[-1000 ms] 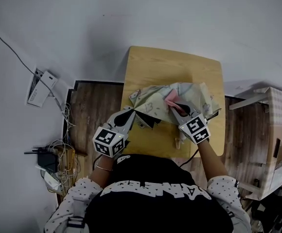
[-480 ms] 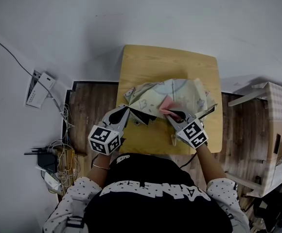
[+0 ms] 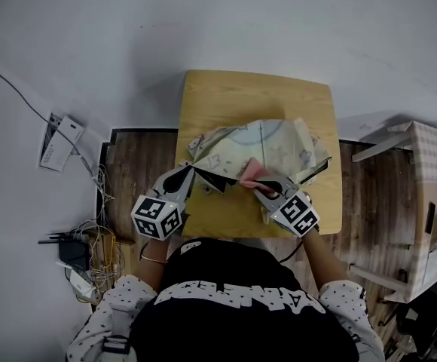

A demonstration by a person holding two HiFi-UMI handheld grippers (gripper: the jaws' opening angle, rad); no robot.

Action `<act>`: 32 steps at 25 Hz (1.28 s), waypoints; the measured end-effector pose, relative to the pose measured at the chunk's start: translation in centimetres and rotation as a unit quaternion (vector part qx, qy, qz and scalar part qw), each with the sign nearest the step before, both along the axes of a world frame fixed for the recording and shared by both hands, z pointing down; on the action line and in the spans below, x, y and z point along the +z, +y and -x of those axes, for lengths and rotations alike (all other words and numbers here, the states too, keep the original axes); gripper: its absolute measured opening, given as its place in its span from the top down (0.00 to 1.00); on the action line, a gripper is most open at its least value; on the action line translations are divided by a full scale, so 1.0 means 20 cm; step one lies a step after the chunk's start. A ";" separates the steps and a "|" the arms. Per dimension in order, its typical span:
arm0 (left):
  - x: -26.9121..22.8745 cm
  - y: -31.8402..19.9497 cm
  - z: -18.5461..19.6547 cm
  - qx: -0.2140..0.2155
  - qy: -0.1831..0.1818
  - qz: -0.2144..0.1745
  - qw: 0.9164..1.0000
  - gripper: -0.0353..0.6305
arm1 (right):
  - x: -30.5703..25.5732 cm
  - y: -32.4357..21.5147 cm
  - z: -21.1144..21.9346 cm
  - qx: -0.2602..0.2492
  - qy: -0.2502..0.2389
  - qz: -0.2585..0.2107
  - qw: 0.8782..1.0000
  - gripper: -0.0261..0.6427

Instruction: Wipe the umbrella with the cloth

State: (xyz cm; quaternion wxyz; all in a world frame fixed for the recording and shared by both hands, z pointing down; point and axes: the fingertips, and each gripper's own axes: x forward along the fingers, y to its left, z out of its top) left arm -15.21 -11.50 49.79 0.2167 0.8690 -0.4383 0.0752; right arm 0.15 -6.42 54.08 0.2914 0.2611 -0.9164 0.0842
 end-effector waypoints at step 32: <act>0.00 0.02 -0.04 -0.015 -0.001 0.003 1.000 0.95 | -0.46 -0.36 -0.16 0.062 0.060 -0.206 0.975 0.91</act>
